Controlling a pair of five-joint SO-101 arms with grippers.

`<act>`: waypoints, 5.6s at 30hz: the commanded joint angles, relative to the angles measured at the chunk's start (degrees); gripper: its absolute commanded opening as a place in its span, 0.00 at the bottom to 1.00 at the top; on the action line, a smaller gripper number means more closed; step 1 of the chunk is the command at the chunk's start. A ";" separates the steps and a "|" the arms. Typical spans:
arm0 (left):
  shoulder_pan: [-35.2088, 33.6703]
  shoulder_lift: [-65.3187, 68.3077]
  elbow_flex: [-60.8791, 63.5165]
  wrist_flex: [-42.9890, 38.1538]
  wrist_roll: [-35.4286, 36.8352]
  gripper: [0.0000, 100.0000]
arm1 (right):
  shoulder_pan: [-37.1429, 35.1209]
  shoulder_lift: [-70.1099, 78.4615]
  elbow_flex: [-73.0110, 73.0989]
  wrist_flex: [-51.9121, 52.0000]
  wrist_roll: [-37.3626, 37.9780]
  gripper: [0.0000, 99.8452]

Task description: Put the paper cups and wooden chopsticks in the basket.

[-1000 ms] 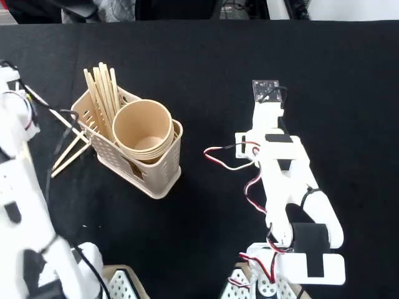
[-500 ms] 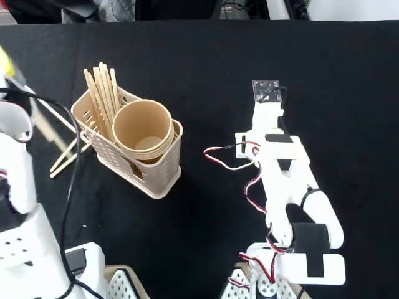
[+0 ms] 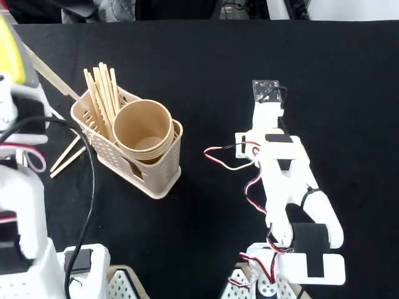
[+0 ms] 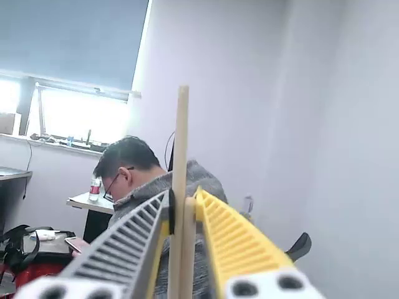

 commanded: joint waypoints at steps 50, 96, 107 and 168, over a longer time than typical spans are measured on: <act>-28.53 26.11 14.55 13.01 -16.62 0.22 | -0.97 -1.27 -0.22 -0.79 -0.09 0.01; -26.77 114.55 -88.66 72.35 -18.02 0.03 | -0.97 -1.27 -0.31 -0.79 -0.09 0.01; -25.45 93.19 -54.81 72.00 -18.29 0.03 | -0.97 -1.27 -0.48 -0.79 -0.09 0.01; -23.16 65.58 8.84 18.55 -20.66 0.17 | -0.88 -1.27 -0.22 -0.79 -0.09 0.01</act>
